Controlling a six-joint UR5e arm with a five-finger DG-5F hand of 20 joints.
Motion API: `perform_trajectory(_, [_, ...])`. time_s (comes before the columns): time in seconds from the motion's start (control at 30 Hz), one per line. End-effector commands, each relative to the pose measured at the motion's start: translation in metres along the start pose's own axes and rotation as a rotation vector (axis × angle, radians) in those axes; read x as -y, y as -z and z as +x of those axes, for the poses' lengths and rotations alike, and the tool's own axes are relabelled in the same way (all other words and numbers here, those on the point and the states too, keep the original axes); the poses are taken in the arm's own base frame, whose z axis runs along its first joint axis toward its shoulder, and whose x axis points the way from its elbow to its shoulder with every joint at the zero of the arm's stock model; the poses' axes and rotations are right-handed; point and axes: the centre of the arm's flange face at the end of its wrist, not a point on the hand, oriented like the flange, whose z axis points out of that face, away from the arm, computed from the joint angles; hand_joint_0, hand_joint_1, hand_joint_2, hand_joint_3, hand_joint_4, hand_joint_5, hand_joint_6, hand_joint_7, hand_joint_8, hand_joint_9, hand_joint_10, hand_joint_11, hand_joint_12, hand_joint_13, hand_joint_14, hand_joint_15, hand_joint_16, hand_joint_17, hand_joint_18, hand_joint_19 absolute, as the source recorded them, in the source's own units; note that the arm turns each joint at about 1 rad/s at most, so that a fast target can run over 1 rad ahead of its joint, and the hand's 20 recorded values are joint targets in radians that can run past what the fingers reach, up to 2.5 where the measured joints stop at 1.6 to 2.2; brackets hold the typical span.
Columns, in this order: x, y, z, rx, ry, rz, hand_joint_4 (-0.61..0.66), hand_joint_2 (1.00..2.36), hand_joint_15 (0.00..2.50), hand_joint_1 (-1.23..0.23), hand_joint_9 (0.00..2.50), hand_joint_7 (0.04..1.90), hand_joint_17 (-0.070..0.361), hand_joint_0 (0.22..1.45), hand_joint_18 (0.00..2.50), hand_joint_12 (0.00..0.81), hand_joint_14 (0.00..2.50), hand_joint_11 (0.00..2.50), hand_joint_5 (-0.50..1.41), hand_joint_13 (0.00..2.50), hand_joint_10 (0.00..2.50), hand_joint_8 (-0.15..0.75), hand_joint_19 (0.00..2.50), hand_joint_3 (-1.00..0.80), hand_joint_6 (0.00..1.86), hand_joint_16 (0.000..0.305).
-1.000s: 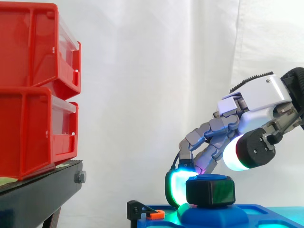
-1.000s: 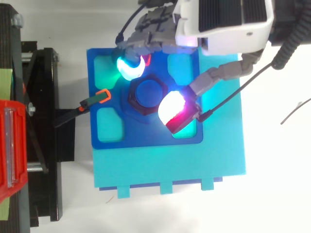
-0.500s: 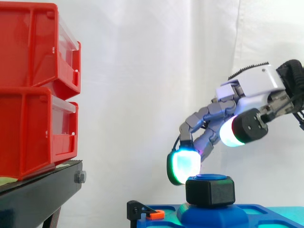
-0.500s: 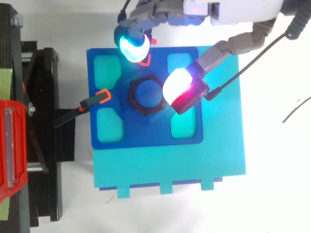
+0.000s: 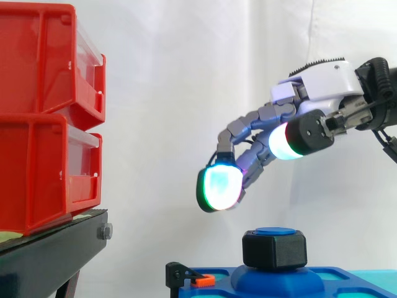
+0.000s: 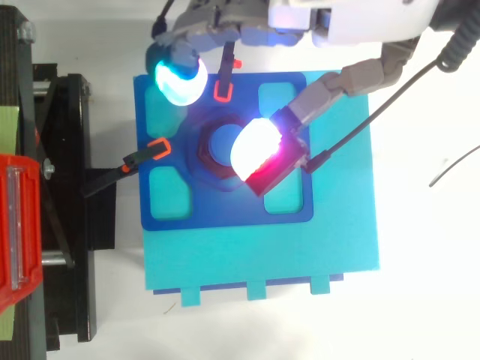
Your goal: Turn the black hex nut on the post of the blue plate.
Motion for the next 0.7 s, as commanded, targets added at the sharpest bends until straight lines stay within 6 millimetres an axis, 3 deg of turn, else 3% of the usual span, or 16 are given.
perform_trajectory(0.0, [-0.011, -0.009, 0.007, 0.028, 0.008, -0.019, 0.28, 1.0, 0.2, -0.35, 0.58, 0.92, 0.115, 0.49, 0.38, 0.363, 0.01, 0.1, -0.14, 0.52, 0.0, 0.262, 0.36, -0.5, 0.5, 0.051])
perform_trajectory(0.43, [-0.044, -0.02, 0.042, 0.008, -0.014, 0.017, 0.28, 1.0, 0.2, -0.34, 0.59, 0.92, 0.115, 0.5, 0.38, 0.363, 0.01, 0.11, -0.14, 0.52, 0.0, 0.262, 0.36, -0.5, 0.5, 0.051])
perform_trajectory(0.67, [-0.05, -0.02, 0.046, -0.005, -0.023, 0.023, 0.28, 1.0, 0.2, -0.34, 0.59, 0.92, 0.114, 0.5, 0.38, 0.362, 0.01, 0.1, -0.14, 0.51, 0.0, 0.262, 0.35, -0.5, 0.5, 0.051])
